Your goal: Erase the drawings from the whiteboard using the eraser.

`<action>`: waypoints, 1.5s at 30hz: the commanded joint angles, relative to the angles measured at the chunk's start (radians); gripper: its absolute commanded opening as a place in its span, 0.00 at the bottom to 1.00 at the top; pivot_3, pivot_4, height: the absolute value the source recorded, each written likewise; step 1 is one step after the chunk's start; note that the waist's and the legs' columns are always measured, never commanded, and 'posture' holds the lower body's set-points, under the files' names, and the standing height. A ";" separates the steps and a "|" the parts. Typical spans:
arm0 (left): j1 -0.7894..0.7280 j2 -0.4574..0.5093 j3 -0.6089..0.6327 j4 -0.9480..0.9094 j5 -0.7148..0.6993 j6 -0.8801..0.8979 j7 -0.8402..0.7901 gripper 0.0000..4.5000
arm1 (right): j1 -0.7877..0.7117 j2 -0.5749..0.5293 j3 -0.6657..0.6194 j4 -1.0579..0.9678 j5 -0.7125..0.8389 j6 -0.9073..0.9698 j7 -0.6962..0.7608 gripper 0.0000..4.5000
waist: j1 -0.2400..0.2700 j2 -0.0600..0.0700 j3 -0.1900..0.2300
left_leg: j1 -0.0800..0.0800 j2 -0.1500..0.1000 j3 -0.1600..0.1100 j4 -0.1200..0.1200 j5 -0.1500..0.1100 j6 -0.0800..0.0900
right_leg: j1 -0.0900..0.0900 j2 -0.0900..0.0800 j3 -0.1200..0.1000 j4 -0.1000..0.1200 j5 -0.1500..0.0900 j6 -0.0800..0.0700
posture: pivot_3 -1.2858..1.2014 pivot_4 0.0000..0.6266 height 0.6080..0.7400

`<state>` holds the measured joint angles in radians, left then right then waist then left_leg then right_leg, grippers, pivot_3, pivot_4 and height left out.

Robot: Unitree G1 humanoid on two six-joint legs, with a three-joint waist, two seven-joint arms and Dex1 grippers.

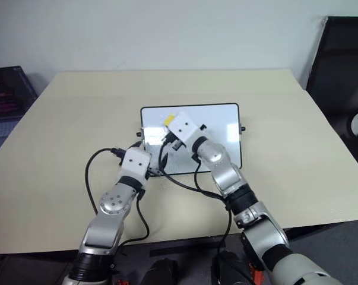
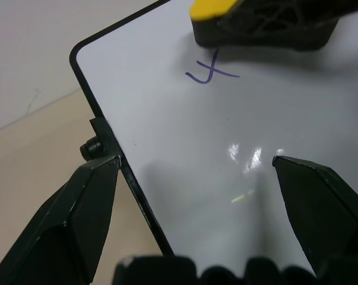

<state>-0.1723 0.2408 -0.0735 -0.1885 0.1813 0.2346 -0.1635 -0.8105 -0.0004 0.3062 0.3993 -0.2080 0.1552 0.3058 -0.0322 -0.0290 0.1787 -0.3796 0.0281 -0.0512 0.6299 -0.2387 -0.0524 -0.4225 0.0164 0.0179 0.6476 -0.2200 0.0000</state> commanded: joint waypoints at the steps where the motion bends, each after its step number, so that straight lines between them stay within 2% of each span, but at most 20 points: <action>1: -0.009 0.001 0.005 -0.031 0.004 -0.006 0.005 1.00 | -0.026 0.013 0.008 -0.049 -0.009 0.019 0.004 0.25 | 0.000 0.000 0.000 | 0.000 0.000 0.000 0.000 0.000 0.000 | 0.000 0.000 0.000 0.000 0.000 0.000 | 0.52 0.24 1.00; 5: -0.011 0.002 0.007 -0.030 0.003 -0.005 0.005 1.00 | -0.033 0.027 0.014 -0.043 -0.011 0.027 0.005 0.25 | 0.001 0.000 0.000 | 0.000 0.000 0.000 0.000 0.000 0.000 | 0.000 0.000 0.000 0.000 0.000 0.000 | 0.52 0.24 1.00; 9: -0.011 0.005 0.016 -0.032 0.002 0.002 0.006 1.00 | -0.064 0.089 0.011 0.012 0.008 0.051 -0.005 0.25 | -0.002 0.000 0.000 | 0.000 0.000 0.000 0.000 0.000 0.000 | 0.000 0.000 0.000 0.000 0.000 0.000 | 0.52 0.24 1.00; 17: -0.003 0.006 0.020 -0.049 0.005 0.014 0.013 1.00 | -0.143 0.123 -0.003 0.140 0.000 0.020 -0.020 0.25 | 0.002 0.000 0.000 | 0.000 -0.001 0.000 0.000 0.000 0.000 | 0.000 0.000 0.000 0.000 0.000 0.000 | 0.52 0.24 1.00; 22: -0.006 -0.001 0.015 -0.049 0.008 0.017 0.022 1.00 | -0.171 0.098 -0.010 0.200 -0.007 0.008 -0.023 0.25 | 0.002 0.000 0.000 | -0.001 0.000 0.000 0.000 0.000 0.000 | 0.000 0.000 0.000 -0.001 0.000 0.000 | 0.52 0.24 1.00; 26: -0.009 -0.010 0.006 -0.048 0.008 0.018 0.027 1.00 | -0.142 0.032 -0.009 0.224 -0.027 0.027 -0.026 0.25 | 0.004 0.000 0.000 | -0.001 0.000 -0.001 0.000 0.000 0.000 | 0.000 0.000 0.000 0.000 0.000 0.000 | 0.52 0.24 1.00; 31: -0.016 -0.008 0.003 -0.033 0.002 0.010 0.019 1.00 | -0.047 -0.039 0.009 0.119 -0.039 0.047 0.003 0.25 | 0.006 -0.001 -0.001 | 0.001 -0.001 -0.001 0.001 0.000 0.000 | 0.002 0.000 0.000 0.000 0.000 0.000 | 0.52 0.24 1.00; 39: -0.038 0.000 0.003 -0.001 -0.008 -0.005 0.005 1.00 | 0.243 -0.187 0.049 -0.203 -0.076 0.142 0.093 0.25 | 0.007 -0.001 -0.003 | 0.003 -0.001 -0.001 0.001 0.000 0.000 | 0.003 0.000 0.000 0.001 0.000 0.000 | 0.52 0.24 1.00; 42: -0.036 -0.001 0.003 0.000 -0.008 -0.006 0.005 1.00 | 0.275 -0.203 0.051 -0.252 -0.074 0.167 0.101 0.25 | 0.004 -0.001 -0.002 | 0.007 -0.001 0.000 0.001 0.000 0.000 | 0.006 0.000 0.000 0.001 0.000 0.000 | 0.52 0.24 1.00; 45: -0.031 -0.008 -0.002 -0.005 -0.006 -0.004 0.008 1.00 | 0.220 -0.167 0.036 -0.227 -0.057 0.151 0.074 0.25 | 0.001 -0.001 -0.002 | 0.015 0.000 0.000 0.000 0.000 0.000 | 0.014 0.000 -0.001 0.000 -0.004 -0.006 | 0.52 0.24 1.00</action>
<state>-0.1976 0.2365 -0.0741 -0.1717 0.1740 0.2509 -0.1617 -0.5631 -0.1782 0.3648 0.1336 -0.2572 0.2758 0.4034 -0.0307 -0.0302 0.1763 -0.3639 0.0278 -0.0510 0.6303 -0.2387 -0.0524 -0.4086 0.0164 0.0170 0.6470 -0.2244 -0.0066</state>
